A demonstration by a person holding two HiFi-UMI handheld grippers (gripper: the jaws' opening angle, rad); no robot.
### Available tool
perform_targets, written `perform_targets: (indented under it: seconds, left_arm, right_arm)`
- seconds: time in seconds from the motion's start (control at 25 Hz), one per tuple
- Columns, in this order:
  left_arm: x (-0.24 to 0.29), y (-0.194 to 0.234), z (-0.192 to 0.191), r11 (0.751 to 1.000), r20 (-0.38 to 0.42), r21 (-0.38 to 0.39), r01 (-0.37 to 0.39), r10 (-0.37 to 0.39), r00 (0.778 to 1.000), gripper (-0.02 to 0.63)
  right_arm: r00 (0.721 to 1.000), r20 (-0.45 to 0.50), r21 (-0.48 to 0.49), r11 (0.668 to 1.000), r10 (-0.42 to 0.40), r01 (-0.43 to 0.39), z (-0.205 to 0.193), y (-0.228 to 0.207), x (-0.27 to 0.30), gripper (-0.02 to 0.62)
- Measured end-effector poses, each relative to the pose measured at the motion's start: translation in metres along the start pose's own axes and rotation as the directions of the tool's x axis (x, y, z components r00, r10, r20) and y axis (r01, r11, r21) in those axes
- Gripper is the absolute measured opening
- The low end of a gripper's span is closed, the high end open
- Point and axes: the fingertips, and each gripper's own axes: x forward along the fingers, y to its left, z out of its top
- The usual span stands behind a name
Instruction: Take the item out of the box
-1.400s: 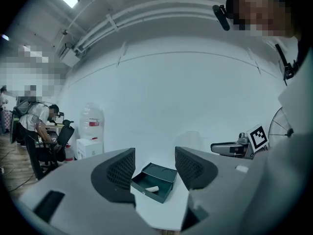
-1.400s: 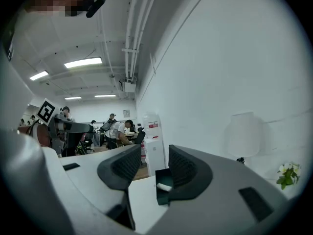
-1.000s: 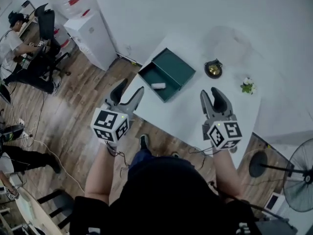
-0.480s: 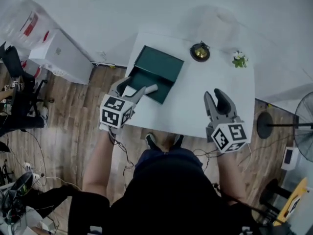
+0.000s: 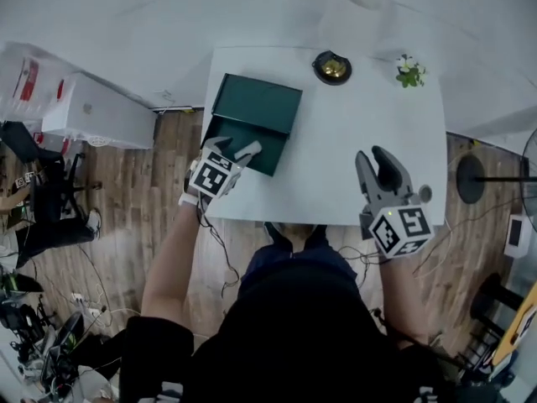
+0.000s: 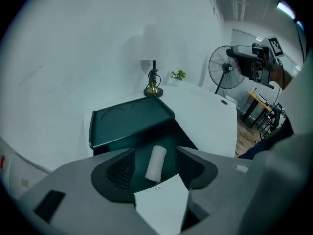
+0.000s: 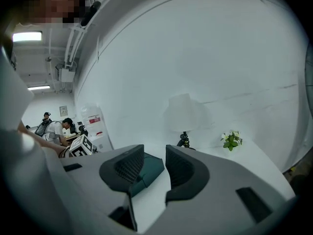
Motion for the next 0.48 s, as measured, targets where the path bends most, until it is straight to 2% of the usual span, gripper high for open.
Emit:
perform_targets:
  seconds: [0.2, 0.32, 0.48]
  left_arm:
    - [0.045, -0.002, -0.016, 0.998, -0.14, 0.058, 0.023, -0.014, 0.99, 0.25]
    - [0.065, -0.002, -0.021, 0.99, -0.224, 0.135, 0.034, -0.003, 0.975, 0.25]
    - [0.085, -0.006, -0.026, 0.972, -0.307, 0.217, 0.093, -0.023, 0.951, 0.223]
  right_arm:
    - [1.0, -0.021, 0.046, 0.999, -0.023, 0.024, -0.015, -0.027, 0.002, 0.14]
    - [0.999, -0.038, 0.061, 0.998, -0.022, 0.025, -0.025, -0.037, 0.006, 0.138]
    - [0.998, -0.054, 0.066, 0.997, -0.028, 0.031, -0.035, -0.046, 0.007, 0.14]
